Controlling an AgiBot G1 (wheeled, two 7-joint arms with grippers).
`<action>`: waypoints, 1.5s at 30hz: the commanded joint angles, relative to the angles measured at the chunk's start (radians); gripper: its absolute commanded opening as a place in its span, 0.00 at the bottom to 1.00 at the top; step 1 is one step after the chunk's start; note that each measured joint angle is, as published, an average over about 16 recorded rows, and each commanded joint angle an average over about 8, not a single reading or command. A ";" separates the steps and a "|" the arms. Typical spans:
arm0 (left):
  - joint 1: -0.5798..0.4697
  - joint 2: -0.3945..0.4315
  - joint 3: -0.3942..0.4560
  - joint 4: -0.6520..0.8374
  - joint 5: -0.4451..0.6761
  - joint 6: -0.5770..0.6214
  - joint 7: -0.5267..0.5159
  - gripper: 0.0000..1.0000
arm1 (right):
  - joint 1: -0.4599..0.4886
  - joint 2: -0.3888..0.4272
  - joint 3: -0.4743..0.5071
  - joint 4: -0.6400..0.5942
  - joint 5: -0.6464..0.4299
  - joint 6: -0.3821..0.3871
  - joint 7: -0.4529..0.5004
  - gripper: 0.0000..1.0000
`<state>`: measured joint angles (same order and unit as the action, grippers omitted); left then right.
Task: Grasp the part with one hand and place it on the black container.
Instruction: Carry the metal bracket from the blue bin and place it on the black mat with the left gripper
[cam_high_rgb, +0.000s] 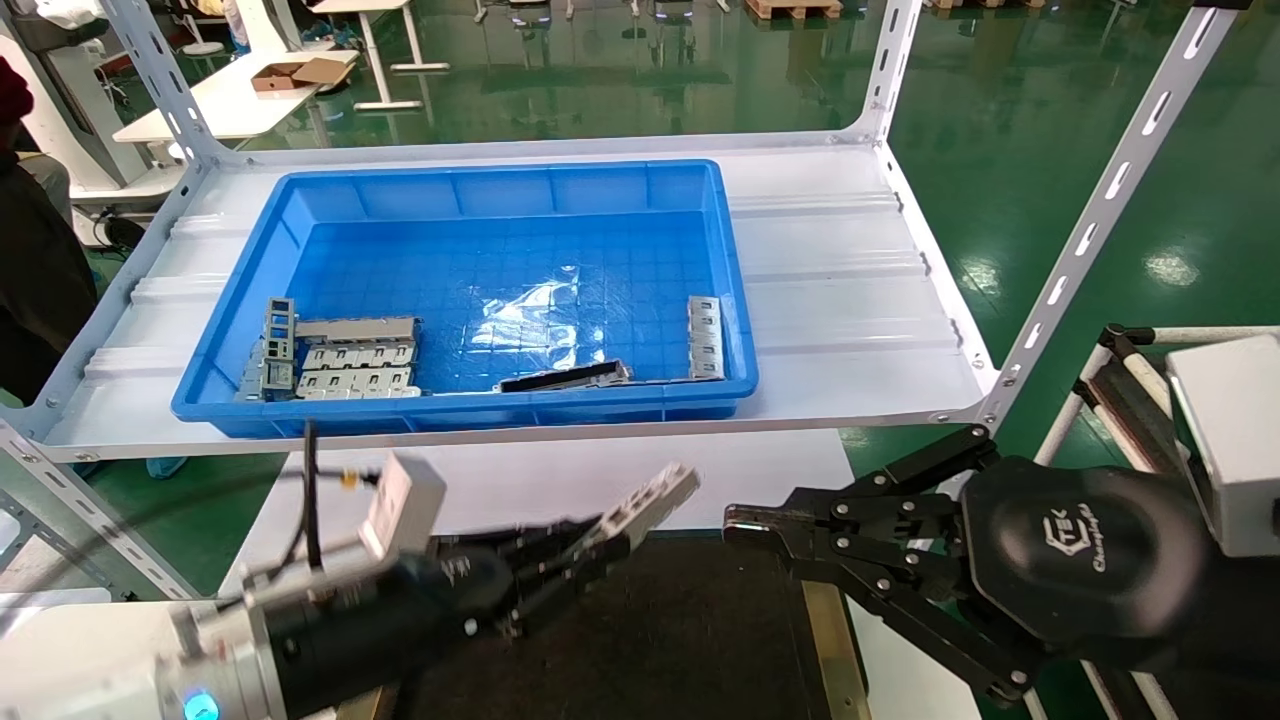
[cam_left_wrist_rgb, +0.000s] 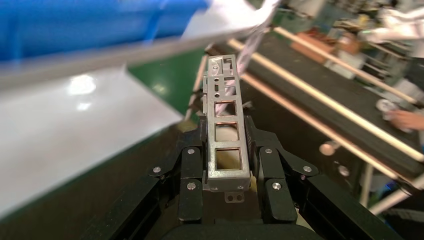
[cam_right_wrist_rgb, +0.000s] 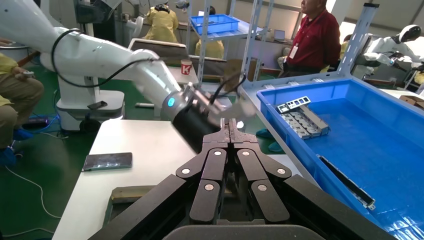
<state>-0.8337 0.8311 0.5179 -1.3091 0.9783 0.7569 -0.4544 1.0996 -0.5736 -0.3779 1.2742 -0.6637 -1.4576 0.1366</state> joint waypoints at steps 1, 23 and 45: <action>0.054 -0.006 0.009 -0.037 0.016 -0.069 -0.032 0.00 | 0.000 0.000 0.000 0.000 0.000 0.000 0.000 0.00; 0.303 0.284 0.113 -0.038 0.140 -0.699 -0.092 0.00 | 0.000 0.000 0.000 0.000 0.000 0.000 0.000 0.00; 0.307 0.458 0.272 0.048 -0.046 -1.151 0.102 0.00 | 0.000 0.000 0.000 0.000 0.000 0.000 0.000 0.00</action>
<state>-0.5276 1.2857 0.7878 -1.2673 0.9357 -0.3881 -0.3547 1.0998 -0.5735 -0.3783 1.2742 -0.6634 -1.4574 0.1364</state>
